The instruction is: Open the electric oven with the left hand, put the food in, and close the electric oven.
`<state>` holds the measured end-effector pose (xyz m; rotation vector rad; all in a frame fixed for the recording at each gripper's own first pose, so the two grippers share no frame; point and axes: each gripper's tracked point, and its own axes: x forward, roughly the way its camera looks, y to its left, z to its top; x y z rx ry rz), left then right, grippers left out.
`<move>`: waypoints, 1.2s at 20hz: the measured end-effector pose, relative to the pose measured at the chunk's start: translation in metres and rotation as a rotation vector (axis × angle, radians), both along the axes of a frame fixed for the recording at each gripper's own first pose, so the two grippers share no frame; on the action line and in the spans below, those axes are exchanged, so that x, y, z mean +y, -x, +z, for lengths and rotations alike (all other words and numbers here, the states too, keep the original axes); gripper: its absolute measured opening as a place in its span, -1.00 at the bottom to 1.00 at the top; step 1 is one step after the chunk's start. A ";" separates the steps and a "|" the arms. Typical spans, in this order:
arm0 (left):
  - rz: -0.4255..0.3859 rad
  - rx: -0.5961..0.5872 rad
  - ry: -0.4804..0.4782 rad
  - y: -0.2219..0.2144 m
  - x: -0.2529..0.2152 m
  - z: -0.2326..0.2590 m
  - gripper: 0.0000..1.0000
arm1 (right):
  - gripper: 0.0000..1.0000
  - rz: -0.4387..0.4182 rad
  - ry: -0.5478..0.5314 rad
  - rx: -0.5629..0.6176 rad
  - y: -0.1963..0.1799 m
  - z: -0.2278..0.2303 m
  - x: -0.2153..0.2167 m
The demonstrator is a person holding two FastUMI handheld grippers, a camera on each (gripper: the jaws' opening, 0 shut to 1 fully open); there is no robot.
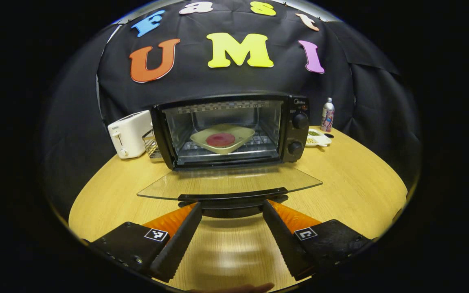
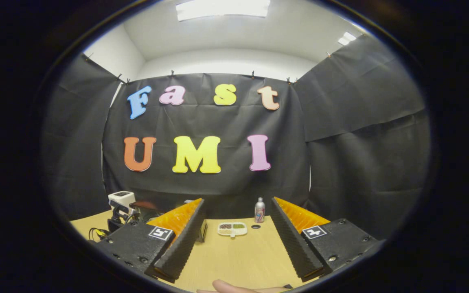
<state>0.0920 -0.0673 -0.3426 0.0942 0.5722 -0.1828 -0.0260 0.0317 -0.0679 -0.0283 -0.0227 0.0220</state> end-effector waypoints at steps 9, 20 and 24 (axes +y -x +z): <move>0.043 -0.138 0.080 -0.076 0.004 0.058 0.95 | 1.00 -0.012 0.010 -0.002 0.002 0.001 -0.002; 0.074 -0.195 0.057 -0.065 0.033 0.090 0.95 | 0.92 -0.008 0.001 0.022 0.001 -0.005 0.000; 0.069 -0.242 0.055 -0.035 0.030 0.124 0.95 | 1.00 -0.012 -0.005 0.017 0.010 -0.001 -0.002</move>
